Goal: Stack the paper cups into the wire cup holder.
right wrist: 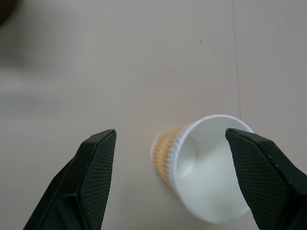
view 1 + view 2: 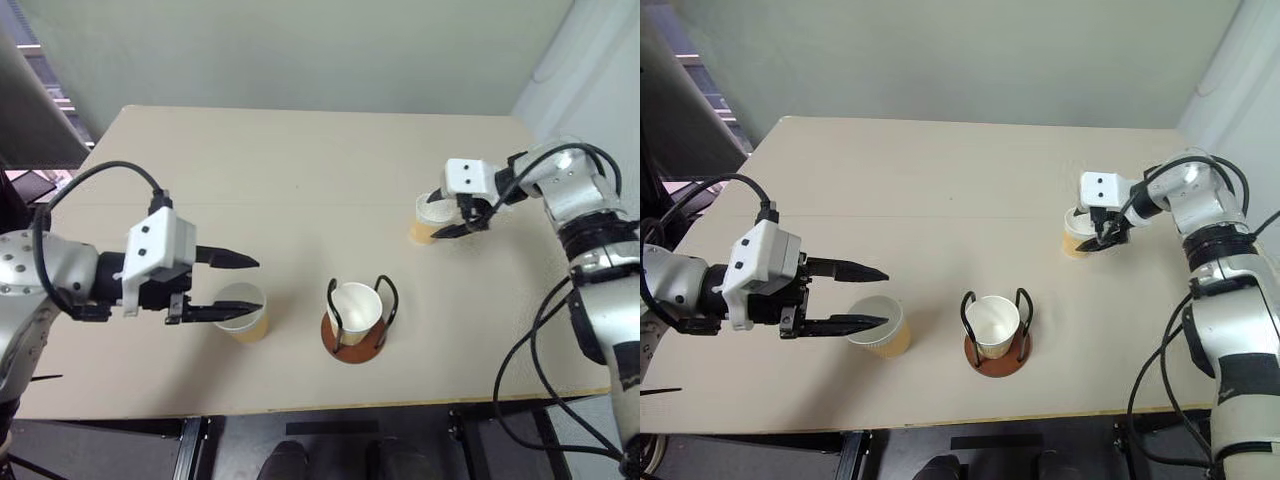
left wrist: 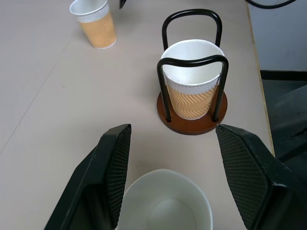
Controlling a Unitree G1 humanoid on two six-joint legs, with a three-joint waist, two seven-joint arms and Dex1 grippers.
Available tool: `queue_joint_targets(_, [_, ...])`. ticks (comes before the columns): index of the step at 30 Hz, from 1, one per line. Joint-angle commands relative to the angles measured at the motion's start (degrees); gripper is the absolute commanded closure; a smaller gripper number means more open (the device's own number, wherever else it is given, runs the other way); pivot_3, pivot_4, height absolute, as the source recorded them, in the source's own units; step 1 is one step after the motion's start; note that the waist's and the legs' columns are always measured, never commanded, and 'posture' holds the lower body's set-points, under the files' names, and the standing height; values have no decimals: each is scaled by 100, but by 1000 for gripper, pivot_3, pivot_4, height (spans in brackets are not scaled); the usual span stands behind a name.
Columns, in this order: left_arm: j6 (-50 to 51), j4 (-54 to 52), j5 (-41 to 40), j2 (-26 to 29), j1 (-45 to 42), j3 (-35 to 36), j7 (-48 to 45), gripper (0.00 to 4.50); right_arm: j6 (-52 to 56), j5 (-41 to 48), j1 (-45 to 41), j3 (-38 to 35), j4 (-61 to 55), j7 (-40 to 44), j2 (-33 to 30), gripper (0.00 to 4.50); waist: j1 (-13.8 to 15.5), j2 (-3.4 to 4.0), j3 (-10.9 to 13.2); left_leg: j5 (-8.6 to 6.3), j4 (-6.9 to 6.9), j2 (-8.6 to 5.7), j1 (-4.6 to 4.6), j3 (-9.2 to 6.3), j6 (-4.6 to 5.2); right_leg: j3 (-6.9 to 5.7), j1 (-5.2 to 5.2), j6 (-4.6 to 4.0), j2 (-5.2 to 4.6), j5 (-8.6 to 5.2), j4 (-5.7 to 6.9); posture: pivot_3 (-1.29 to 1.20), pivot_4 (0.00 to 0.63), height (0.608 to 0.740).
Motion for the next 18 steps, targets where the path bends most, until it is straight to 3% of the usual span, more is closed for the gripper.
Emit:
queue_joint_targets(1, [75, -251, -112, 113, 115, 370, 74, 1486, -313, -337, -185, 45, 489, -273, 53, 839, 17, 0, 0, 0, 1, 0, 1, 0, 0, 0, 0, 0, 0, 1, 1, 0, 150, 740])
queue_joint_targets(5, [140, -359, -138, 128, 280, 542, 108, 1486, -452, -574, -232, 28, 786, -423, 128, 839, 68, 1, 1, -1, 1, -1, -2, 3, -1, -2, 0, -2, -1, 2, 0, 0, 150, 740])
queue_joint_targets(7, [173, -410, -153, 127, 336, 600, 135, 1486, -477, -681, -235, 21, 891, -523, 162, 1196, 70, 1, 1, -1, 1, -1, -3, 5, -2, -2, 0, -3, -1, 2, 0, 0, 150, 740])
queue_joint_targets(9, [197, -439, -160, 128, 366, 632, 157, 1486, -510, -797, -235, 32, 962, -643, 171, 1733, 80, 1, 1, -1, 2, -1, -2, 8, -3, -3, 0, -5, -1, 4, 1, 0, 150, 740])
queue_joint_targets(16, [245, -501, -219, 171, 448, 737, 217, 1486, -584, -889, -321, -65, 1008, -632, 190, 4307, 79, 1, 1, -1, 3, 0, 0, 14, -6, -3, 0, -8, 0, 5, 3, 0, 150, 740])
queue_joint_targets(18, [247, -492, -228, 188, 426, 716, 238, 1486, -612, -874, -360, -88, 989, -566, 171, 4410, 79, 1, 1, 0, 3, 1, 0, 14, -7, -3, 0, -8, 0, 5, 3, 0, 150, 740])
